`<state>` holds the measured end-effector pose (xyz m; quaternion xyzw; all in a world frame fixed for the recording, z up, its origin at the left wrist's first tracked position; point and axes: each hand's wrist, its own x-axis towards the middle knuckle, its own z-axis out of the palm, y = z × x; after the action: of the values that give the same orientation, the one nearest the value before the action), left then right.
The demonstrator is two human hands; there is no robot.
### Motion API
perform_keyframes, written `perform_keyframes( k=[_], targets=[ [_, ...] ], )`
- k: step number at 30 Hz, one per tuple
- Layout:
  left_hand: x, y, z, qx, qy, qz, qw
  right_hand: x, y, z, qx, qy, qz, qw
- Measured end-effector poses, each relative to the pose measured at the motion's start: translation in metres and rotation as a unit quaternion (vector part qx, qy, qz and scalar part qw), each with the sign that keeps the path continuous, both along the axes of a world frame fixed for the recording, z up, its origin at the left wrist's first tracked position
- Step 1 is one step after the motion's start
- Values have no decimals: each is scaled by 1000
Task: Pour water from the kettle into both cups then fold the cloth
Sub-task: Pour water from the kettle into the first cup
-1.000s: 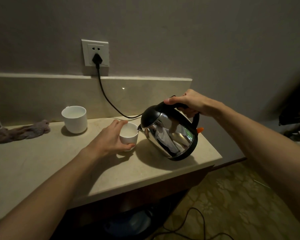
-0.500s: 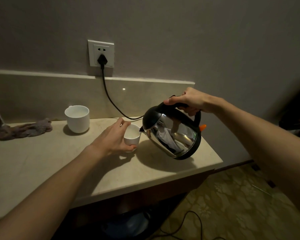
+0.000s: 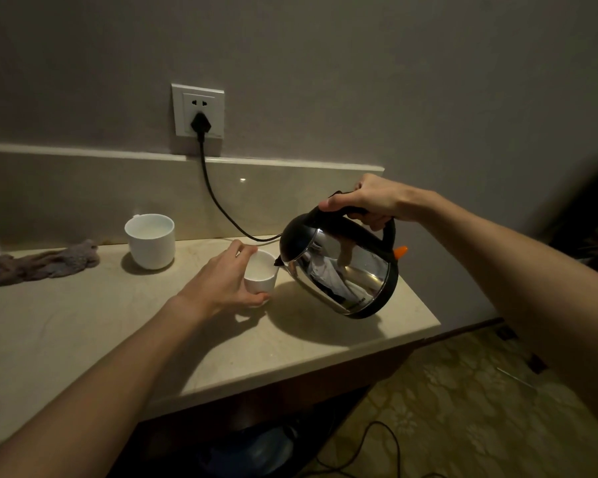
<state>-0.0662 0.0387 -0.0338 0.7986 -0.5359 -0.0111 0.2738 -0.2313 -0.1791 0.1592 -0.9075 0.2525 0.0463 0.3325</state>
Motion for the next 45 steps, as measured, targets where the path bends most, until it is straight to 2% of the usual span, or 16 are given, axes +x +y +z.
perform_keyframes(
  k=[45],
  targets=[
    [-1, 0, -2, -11, -10, 7, 1000, 20, 7, 16, -29, 71, 20, 997]
  ],
)
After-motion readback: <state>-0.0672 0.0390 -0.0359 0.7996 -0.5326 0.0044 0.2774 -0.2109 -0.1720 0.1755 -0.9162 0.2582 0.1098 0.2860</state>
